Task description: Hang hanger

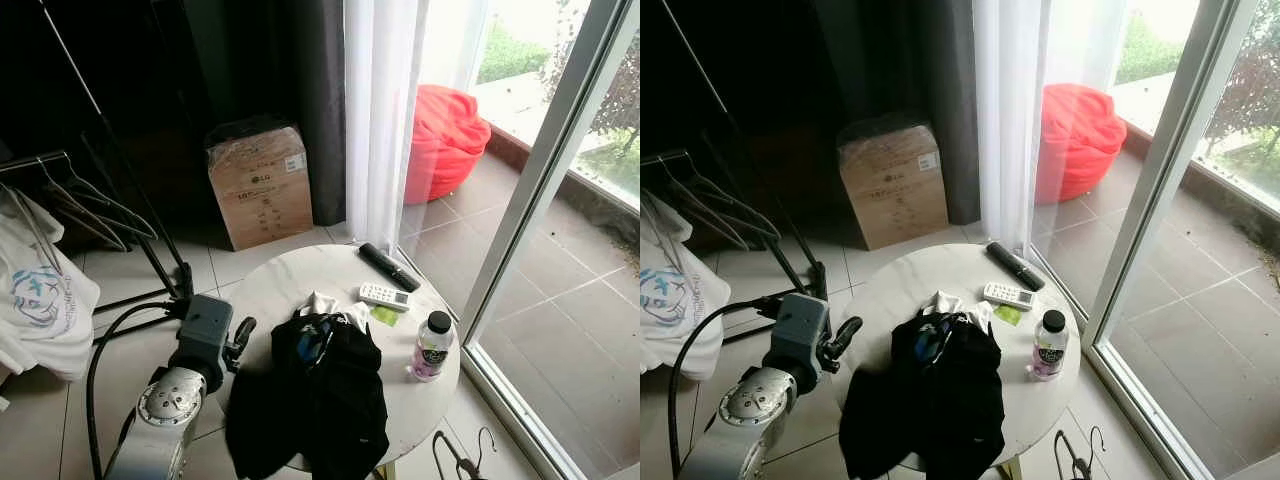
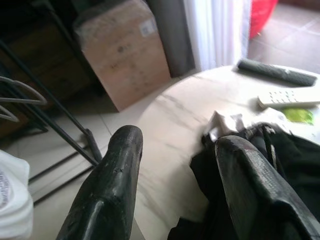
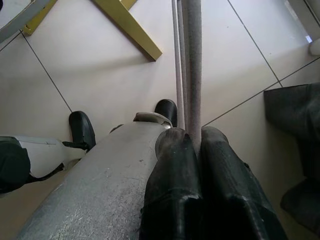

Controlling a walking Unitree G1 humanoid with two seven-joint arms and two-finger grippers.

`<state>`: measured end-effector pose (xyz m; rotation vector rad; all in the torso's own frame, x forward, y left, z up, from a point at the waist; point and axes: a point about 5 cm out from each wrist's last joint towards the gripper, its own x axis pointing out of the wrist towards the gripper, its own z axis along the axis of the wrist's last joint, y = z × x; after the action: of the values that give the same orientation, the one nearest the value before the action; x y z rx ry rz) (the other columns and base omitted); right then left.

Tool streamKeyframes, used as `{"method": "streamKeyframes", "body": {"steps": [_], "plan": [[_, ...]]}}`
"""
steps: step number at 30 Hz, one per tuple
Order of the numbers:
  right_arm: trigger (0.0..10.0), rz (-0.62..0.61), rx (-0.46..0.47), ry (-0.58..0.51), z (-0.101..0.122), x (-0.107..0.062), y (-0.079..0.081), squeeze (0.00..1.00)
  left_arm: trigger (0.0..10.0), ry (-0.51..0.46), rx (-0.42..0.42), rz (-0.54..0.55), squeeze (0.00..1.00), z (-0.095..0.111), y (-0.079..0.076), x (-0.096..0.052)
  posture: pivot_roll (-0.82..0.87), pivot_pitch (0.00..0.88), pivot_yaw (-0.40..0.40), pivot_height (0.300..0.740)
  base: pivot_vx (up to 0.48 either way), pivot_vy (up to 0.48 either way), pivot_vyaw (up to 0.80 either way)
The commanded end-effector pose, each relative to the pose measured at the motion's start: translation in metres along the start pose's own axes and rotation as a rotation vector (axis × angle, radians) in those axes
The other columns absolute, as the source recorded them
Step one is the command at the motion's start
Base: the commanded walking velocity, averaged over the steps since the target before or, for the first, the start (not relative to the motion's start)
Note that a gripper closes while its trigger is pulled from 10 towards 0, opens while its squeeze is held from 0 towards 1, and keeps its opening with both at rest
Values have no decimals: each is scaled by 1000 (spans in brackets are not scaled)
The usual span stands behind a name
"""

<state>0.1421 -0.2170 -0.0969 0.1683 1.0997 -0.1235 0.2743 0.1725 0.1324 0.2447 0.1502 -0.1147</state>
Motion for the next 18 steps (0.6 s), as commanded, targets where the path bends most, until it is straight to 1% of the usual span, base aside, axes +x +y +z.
{"method": "streamKeyframes", "body": {"steps": [1,4,12,15,18], "plan": [[10000,-10,18,13,-3,0,-2,0,10000,-30,-21,20,0,2,3,-4,61,91,36,740,0,0,0],[10000,-15,14,13,-2,-1,-4,0,10000,-51,-48,30,0,3,3,-8,65,92,35,740,0,0,0],[10000,-22,-14,4,4,0,-5,0,10000,-47,-35,45,0,1,4,-9,64,96,36,740,0,0,0],[10000,-31,-24,3,9,0,-4,0,10000,-47,-36,39,0,1,3,-8,63,97,36,740,0,0,413],[10000,-29,-10,-11,20,2,2,0,10000,-43,-32,23,0,1,0,-8,63,100,36,740,0,0,0]]}}
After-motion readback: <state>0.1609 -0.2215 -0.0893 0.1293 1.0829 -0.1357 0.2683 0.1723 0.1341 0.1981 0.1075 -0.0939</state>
